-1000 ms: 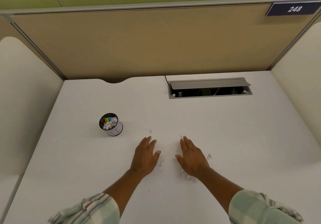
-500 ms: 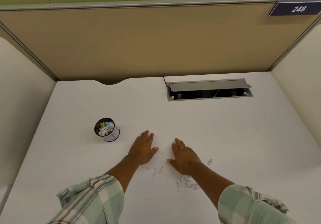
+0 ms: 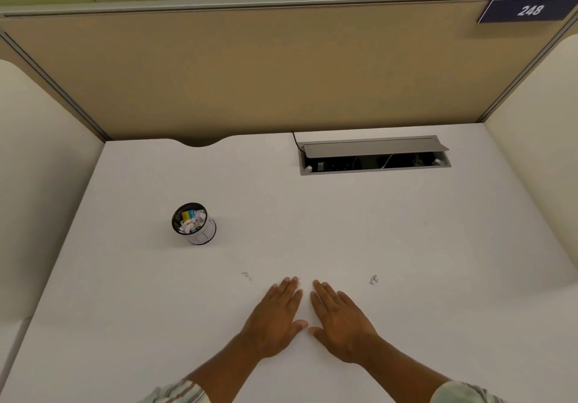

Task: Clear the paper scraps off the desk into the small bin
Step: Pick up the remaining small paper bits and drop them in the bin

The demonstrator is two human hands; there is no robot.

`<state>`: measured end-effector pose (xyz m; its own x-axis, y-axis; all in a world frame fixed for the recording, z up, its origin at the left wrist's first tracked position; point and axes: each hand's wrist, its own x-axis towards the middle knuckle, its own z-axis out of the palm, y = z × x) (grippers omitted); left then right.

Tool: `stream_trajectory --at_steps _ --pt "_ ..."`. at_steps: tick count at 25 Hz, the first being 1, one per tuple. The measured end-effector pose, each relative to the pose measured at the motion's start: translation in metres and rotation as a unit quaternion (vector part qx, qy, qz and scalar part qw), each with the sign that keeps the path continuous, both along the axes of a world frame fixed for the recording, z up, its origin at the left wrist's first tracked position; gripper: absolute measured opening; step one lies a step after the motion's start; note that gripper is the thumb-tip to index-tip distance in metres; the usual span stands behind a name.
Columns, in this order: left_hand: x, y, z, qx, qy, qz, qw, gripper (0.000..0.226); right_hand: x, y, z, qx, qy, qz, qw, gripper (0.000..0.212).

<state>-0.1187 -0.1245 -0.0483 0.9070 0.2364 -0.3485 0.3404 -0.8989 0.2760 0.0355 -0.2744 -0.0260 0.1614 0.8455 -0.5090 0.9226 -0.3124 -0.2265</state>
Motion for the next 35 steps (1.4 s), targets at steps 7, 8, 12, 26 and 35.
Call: stream_trajectory --at_steps 7,8,12,26,35 --pt "-0.009 0.047 0.021 -0.02 -0.118 0.258 0.959 0.055 0.063 -0.002 0.015 0.147 0.019 -0.248 0.957 0.05" --pt "-0.012 0.056 0.021 -0.018 -0.078 0.286 0.955 0.062 0.076 -0.004 0.014 0.129 -0.003 -0.281 0.951 0.05" --pt "-0.019 0.053 0.018 -0.063 -0.003 0.285 0.956 0.075 0.092 -0.011 0.007 0.021 -0.048 -0.297 0.953 0.054" --pt "-0.006 -0.028 0.006 -0.064 -0.083 0.19 0.976 0.042 -0.025 -0.002 0.009 0.069 -0.052 -0.041 0.995 0.038" --pt "-0.006 -0.021 -0.003 -0.063 -0.069 0.163 0.982 0.013 -0.04 -0.007 0.011 0.035 -0.022 -0.105 0.994 0.036"
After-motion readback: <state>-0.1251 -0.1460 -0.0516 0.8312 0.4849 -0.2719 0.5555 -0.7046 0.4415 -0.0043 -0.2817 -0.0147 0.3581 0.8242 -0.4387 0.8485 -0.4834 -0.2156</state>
